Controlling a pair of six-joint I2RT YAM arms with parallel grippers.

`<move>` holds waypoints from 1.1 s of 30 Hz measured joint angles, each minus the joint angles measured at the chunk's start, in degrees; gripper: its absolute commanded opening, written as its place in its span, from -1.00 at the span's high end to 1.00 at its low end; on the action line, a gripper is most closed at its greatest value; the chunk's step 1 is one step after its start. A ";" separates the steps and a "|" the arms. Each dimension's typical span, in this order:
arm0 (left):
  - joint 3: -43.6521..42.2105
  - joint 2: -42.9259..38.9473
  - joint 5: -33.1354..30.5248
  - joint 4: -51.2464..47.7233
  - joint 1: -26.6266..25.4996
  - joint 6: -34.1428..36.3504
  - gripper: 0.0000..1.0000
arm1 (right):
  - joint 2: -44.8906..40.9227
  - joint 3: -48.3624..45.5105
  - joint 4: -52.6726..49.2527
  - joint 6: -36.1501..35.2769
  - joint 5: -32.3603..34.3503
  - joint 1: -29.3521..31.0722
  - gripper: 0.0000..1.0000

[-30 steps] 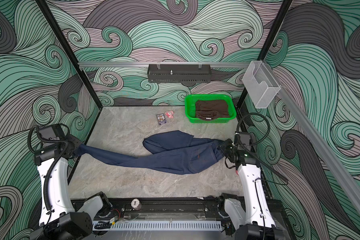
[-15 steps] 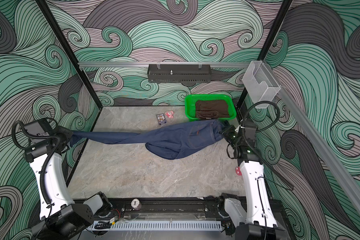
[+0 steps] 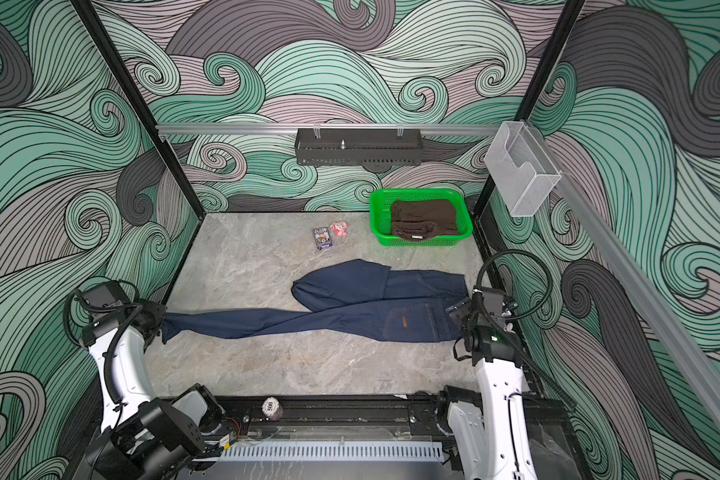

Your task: Fold and stack the trousers

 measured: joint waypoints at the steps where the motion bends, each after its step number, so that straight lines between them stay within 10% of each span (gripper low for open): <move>1: -0.31 -0.09 0.13 0.22 0.07 0.00 1.00 | 0.66 1.90 -1.84 0.94 0.13 0.00 -0.69; 33: -0.66 -0.11 3.17 2.01 0.11 1.05 1.00 | 54.29 29.16 -11.08 27.02 1.79 8.76 -0.52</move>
